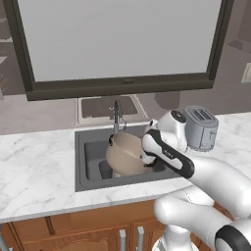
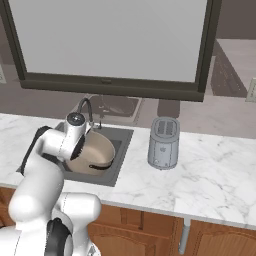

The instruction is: Pick the pot and glass cup and place them in the sink. Then turn on the water.

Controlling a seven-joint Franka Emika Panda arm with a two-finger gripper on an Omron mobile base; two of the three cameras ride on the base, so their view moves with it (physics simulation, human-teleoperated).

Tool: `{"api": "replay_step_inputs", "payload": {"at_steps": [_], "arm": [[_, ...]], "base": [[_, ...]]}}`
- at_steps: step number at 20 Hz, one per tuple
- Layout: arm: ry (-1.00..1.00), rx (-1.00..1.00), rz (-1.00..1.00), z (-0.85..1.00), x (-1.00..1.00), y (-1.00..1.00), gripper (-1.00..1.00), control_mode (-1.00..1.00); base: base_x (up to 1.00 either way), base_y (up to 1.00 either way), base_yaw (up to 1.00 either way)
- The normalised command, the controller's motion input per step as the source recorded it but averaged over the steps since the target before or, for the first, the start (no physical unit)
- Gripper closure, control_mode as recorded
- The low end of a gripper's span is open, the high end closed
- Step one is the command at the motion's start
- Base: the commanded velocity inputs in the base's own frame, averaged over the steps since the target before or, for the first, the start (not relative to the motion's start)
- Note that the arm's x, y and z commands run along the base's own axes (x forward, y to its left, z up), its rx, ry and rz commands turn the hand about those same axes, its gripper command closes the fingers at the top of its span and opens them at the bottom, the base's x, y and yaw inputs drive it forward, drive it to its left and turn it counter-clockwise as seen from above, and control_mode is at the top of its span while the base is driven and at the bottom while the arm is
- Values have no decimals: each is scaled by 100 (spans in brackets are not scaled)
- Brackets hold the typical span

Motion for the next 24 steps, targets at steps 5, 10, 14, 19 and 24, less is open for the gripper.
{"api": "replay_step_inputs", "payload": {"at_steps": [5, 10, 14, 19, 24], "arm": [[-2, 14, -2, 17, 0, -5, -100, -100], [-7, 15, -2, 2, 0, -7, -100, -100], [-8, 14, -2, 0, 0, -8, -100, -100], [-10, 11, -3, 0, 4, -7, -100, -100], [-13, 12, -2, 0, 1, -13, -100, -100]], "base": [[0, 0, 0], [0, 0, 0], [0, 0, 0], [0, 0, 0], [0, 0, 0]]}}
